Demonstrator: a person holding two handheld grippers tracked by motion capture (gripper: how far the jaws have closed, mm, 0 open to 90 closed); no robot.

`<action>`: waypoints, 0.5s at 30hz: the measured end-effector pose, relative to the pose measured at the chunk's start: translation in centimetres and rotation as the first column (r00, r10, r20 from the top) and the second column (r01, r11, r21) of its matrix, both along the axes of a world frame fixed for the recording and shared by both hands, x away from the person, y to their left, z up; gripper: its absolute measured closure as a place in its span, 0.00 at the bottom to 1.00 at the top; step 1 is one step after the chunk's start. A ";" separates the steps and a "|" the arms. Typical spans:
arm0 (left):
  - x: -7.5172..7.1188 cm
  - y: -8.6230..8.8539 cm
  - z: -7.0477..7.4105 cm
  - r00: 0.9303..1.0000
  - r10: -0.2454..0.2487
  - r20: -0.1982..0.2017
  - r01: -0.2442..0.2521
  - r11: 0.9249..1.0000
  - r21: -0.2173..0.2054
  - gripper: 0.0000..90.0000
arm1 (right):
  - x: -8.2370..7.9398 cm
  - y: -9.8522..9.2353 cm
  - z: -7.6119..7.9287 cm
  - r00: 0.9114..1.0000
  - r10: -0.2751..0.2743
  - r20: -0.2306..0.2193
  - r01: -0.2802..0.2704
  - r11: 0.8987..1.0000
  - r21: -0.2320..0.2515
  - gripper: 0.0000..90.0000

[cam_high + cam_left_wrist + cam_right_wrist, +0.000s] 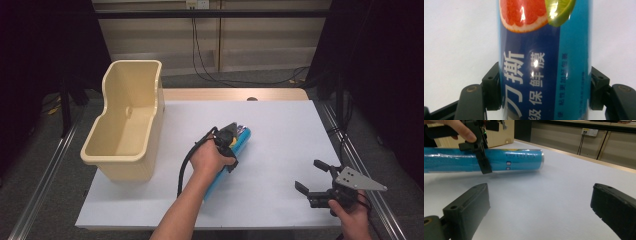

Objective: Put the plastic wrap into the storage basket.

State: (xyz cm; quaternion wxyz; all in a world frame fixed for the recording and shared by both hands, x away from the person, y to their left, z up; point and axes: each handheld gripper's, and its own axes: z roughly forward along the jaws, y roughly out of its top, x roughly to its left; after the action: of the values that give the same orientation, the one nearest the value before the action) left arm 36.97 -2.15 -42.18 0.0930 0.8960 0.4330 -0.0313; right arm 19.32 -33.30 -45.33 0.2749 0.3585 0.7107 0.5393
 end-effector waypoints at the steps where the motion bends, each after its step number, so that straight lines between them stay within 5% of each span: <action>1: 0.0 0.2 0.4 1.000 0.009 0.003 -0.009 1.000 -0.003 0.36 | 0.0 0.1 0.0 1.000 0.002 0.003 -0.002 1.000 0.000 0.02; 15: 0.4 3.2 6.5 0.998 0.058 -0.007 -0.058 0.998 -0.013 0.36 | 0.0 0.4 0.0 1.000 0.007 0.004 -0.007 1.000 -0.009 0.02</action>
State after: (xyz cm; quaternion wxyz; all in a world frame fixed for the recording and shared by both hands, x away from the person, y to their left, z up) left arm 37.41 1.02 -35.68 0.0982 0.8824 0.4588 -0.0344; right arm 19.32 -32.95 -45.29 0.2757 0.3537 0.7138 0.5380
